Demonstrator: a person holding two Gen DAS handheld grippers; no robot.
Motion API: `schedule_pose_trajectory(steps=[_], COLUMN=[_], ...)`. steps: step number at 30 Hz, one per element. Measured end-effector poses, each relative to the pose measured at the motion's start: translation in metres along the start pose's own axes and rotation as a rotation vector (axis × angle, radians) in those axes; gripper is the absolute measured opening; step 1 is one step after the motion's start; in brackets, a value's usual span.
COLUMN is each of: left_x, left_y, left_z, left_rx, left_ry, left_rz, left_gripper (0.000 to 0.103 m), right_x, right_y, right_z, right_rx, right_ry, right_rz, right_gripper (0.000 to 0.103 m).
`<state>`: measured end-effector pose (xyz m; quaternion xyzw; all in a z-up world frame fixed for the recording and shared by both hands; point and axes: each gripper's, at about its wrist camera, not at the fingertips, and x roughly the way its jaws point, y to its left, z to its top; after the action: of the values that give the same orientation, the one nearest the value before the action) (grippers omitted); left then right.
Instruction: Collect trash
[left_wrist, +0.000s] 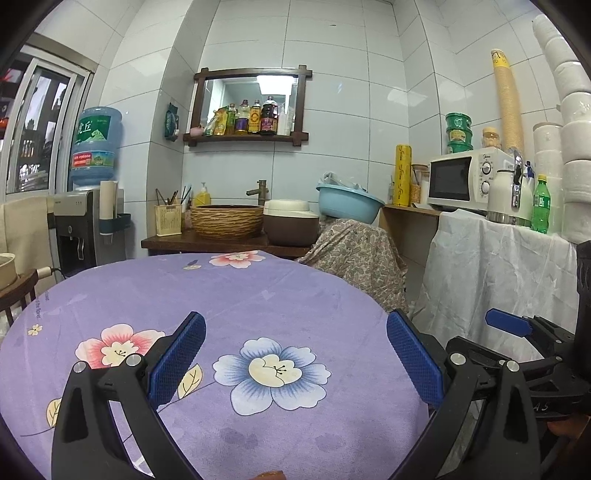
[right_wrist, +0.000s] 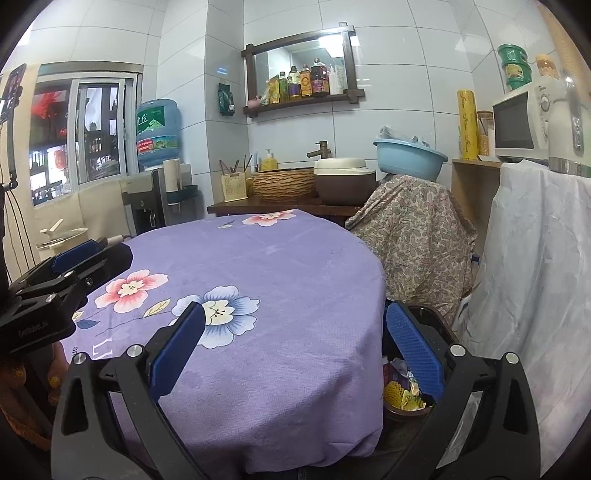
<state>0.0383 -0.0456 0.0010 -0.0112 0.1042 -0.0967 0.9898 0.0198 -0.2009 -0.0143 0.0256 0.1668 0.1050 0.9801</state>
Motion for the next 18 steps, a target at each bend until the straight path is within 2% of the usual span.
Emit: schedule_pose_trajectory(steps=[18], left_x=[0.0005], left_y=[-0.0012], left_z=[0.0009], left_rx=[0.022], left_ry=[-0.001], left_rz=[0.007], left_gripper=[0.097], right_x=[-0.0023], right_y=[-0.0017], right_z=[0.0001], right_rx=[-0.012], right_ry=[-0.009], right_rz=[-0.021], right_gripper=[0.097])
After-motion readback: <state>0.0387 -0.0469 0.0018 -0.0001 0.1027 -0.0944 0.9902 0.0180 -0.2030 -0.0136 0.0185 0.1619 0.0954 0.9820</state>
